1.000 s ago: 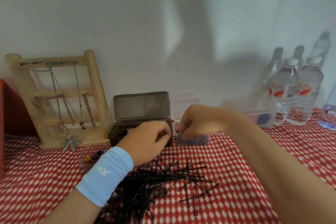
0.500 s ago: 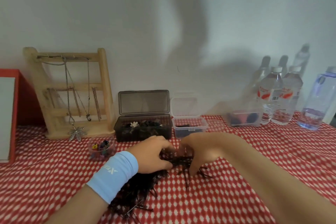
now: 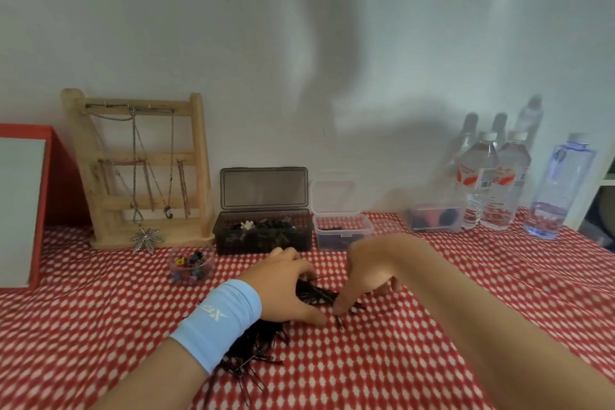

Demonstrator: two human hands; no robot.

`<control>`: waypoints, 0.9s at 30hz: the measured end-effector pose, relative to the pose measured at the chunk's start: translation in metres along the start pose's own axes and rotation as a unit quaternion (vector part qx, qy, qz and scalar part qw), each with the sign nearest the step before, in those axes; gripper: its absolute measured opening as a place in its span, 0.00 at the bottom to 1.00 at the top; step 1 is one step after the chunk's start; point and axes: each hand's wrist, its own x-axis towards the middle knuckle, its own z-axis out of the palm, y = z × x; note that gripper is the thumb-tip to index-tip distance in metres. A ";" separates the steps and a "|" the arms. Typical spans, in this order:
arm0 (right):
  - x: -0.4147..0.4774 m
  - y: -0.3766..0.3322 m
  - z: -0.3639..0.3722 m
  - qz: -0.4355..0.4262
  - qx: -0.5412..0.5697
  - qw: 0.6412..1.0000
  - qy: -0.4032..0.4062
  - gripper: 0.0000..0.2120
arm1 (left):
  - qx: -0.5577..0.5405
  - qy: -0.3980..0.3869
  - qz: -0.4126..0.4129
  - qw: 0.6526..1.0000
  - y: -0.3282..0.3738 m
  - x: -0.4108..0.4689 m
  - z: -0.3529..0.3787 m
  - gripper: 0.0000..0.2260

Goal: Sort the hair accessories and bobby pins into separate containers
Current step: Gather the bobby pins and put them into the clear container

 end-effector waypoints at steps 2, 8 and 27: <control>0.000 -0.005 0.006 0.019 -0.003 0.999 -0.039 0.42 | -0.029 0.026 0.011 0.999 -0.001 0.001 -0.002 0.28; 0.008 -0.020 0.010 -0.045 0.061 0.996 -0.040 0.16 | -0.074 0.027 0.028 0.997 -0.015 -0.003 -0.005 0.24; 0.018 -0.024 0.014 -0.140 0.012 0.987 0.083 0.23 | -0.023 -0.044 -0.031 0.998 -0.032 -0.011 -0.022 0.32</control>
